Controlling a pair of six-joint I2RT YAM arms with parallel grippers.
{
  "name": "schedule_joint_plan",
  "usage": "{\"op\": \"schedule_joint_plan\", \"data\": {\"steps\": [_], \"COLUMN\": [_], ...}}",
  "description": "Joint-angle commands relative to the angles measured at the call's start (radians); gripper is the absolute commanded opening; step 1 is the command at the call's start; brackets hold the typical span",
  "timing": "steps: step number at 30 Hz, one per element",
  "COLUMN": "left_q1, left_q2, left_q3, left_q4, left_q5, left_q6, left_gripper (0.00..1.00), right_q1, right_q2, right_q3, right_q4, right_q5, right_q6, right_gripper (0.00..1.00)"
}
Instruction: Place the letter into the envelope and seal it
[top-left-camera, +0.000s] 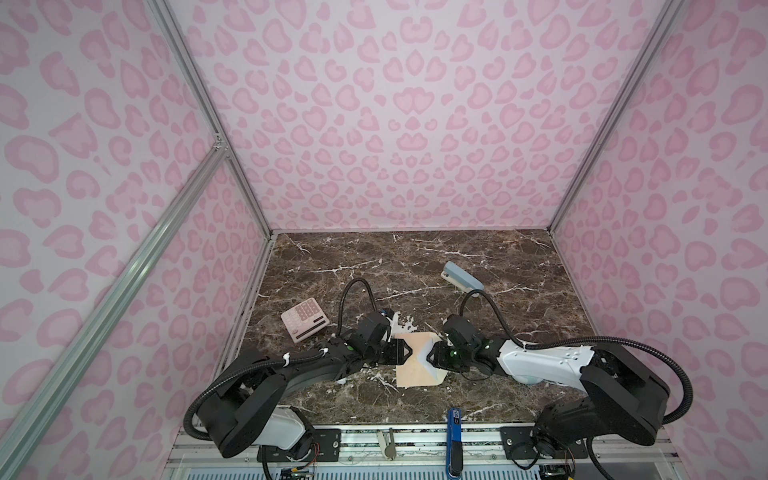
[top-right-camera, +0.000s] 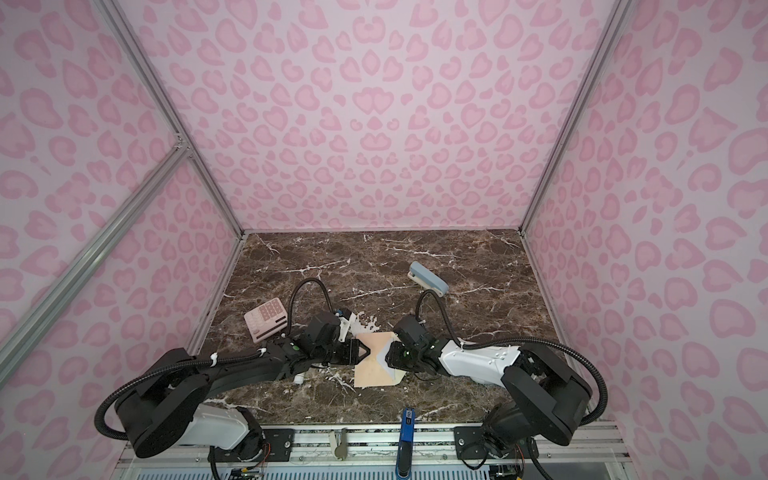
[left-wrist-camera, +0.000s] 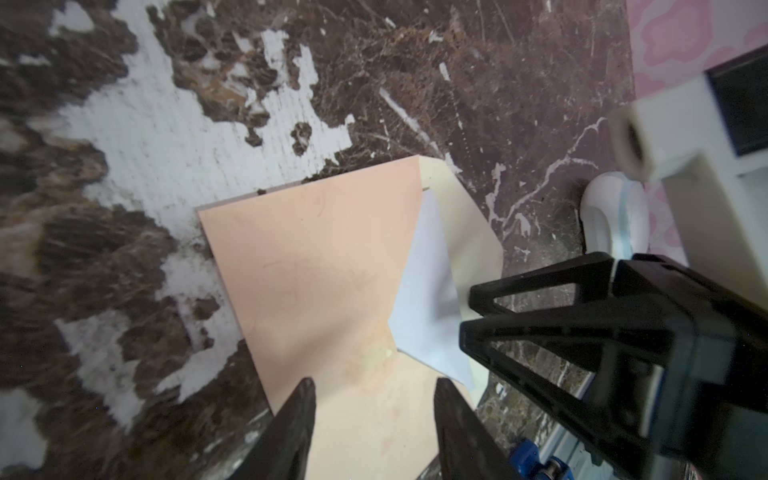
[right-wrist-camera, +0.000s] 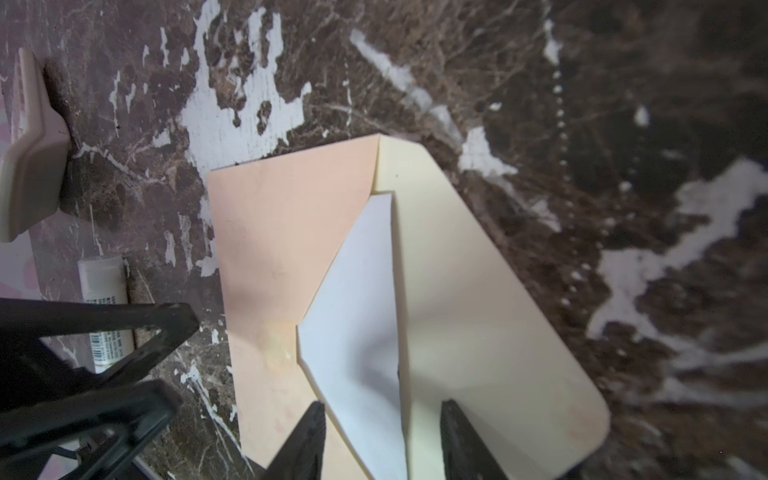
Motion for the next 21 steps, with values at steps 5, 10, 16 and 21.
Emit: {"op": "schedule_joint_plan", "data": {"steps": [5, 10, 16, 21], "left_q1": [0.042, 0.052, 0.057, 0.058], "left_q2": [-0.038, 0.007, 0.064, 0.104], "left_q3": [-0.025, -0.042, -0.047, -0.058], "left_q4": [-0.092, -0.055, -0.013, 0.035], "left_q5": [-0.048, -0.028, -0.017, 0.009], "left_q6": [0.017, 0.006, -0.003, -0.017], "left_gripper": [0.50, 0.47, 0.44, 0.40], "right_q1": [0.000, 0.001, 0.001, 0.001], "right_q2": [0.018, 0.020, 0.024, 0.029], "right_q3": [0.031, 0.048, 0.064, 0.064], "right_q4": [-0.090, -0.105, -0.115, -0.102], "right_q5": [0.027, 0.026, 0.028, 0.024], "right_q6": [-0.032, -0.040, -0.047, -0.042], "right_gripper": [0.48, 0.47, 0.46, 0.45]}}
